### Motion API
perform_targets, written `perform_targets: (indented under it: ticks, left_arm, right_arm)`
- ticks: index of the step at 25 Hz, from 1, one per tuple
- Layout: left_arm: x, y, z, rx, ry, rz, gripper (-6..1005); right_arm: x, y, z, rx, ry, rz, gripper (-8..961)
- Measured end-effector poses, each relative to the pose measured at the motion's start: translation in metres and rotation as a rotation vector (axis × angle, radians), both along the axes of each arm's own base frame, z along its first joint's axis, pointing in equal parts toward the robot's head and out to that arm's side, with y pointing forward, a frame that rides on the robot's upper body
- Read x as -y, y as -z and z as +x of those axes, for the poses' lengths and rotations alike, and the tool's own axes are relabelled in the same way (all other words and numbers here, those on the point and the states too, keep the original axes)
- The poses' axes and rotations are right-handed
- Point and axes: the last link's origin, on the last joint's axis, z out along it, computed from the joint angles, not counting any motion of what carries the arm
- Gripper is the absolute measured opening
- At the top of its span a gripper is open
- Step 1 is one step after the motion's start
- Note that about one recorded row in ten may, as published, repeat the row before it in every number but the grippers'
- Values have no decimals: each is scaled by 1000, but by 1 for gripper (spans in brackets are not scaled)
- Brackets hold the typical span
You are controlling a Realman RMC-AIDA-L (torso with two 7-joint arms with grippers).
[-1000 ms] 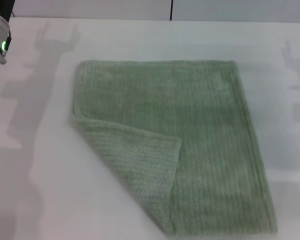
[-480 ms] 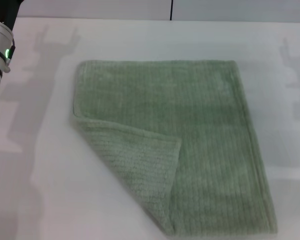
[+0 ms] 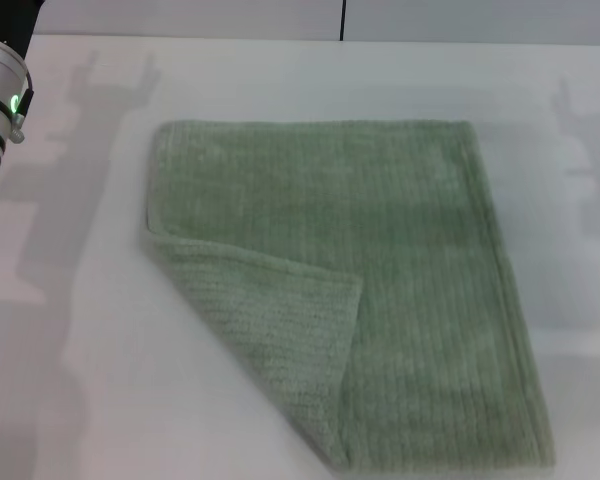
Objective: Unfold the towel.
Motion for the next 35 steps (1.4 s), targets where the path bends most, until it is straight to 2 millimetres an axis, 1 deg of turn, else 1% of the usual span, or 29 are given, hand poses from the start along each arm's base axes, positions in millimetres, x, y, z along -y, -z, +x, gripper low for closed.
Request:
perform_targets:
  ticks: [7, 11, 15, 19, 20, 22, 27, 33, 35]
  left_arm:
    - [-2, 0, 3, 0, 8, 0, 834]
    - [-2, 0, 4, -1, 10, 1, 834]
    - [-3, -1, 4, -2, 11, 2, 833]
    - [-3, -1, 4, -5, 12, 4, 833]
    - [-3, -2, 4, -6, 12, 6, 833]
    - [-3, -2, 4, -7, 13, 7, 833]
    - [-4, -3, 5, -7, 14, 7, 833]
    - [-4, -3, 5, -5, 15, 8, 833]
    - [-4, -3, 5, -6, 16, 9, 833]
  right_arm:
    - [-16, 5, -14, 19, -15, -59, 683]
    - [-14, 10, -22, 37, -60, -76, 667]
    - [-12, 15, -32, 35, -103, -89, 480]
    - [-18, 28, -41, 18, -88, -194, 324]
    - [-21, 33, -46, 14, -71, -255, 288]
    - [-23, 35, -50, 11, -55, -288, 216]
    - [-29, 25, -64, 35, 5, -378, 121]
    - [-26, 13, -84, 91, 115, -504, 6]
    - [-26, 9, -93, 101, 148, -554, 2]
